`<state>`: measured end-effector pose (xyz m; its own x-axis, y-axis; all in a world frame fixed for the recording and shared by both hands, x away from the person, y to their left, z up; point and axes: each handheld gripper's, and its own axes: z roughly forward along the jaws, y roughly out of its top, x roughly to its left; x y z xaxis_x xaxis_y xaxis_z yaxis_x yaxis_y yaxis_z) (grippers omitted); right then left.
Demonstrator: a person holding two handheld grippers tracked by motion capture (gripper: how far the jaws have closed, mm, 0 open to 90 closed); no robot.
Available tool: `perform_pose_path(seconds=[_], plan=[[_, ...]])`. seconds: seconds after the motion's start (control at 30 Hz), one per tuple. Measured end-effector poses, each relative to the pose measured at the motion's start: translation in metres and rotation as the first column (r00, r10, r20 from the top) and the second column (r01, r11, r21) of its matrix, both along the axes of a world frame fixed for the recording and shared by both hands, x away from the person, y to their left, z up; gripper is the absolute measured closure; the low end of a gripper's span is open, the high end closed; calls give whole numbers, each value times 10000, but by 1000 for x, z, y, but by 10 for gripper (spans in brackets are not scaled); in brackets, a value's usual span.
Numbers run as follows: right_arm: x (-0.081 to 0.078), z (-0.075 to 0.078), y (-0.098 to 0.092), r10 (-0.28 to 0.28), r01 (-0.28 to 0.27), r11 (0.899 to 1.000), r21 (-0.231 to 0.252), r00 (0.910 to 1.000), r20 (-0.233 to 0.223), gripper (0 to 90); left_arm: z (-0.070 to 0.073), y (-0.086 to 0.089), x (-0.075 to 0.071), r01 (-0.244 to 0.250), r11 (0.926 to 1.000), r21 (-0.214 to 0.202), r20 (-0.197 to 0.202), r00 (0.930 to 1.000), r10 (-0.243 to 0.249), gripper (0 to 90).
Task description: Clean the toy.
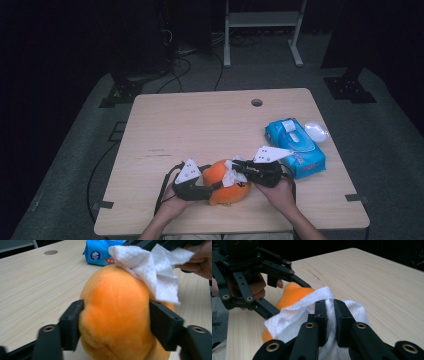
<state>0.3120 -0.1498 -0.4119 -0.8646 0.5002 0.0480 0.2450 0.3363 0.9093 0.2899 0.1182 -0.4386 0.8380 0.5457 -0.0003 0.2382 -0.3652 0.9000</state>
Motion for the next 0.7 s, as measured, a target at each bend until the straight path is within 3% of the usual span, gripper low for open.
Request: perform_pose_path(seconds=[0.2,0.37,0.43,0.7], plan=[[8,-7,-15,-319,316,9995,-73,9989,-346,811,-5,11,6,-256,9996,-116,-450,9987,251,390],[-7,3,-1,562,-561,9984,-45,9983,183,810,-7,22,11,-539,9985,-136,-773,9956,527,402],[-11,4,5,717,-698,9966,-437,9964,446,809,-8,27,15,-627,9977,-273,-950,9937,598,406],[8,-12,-15,-24,9,9984,-570,9996,-269,808,-8,37,19,-1039,9942,-259,-960,9902,1010,413]])
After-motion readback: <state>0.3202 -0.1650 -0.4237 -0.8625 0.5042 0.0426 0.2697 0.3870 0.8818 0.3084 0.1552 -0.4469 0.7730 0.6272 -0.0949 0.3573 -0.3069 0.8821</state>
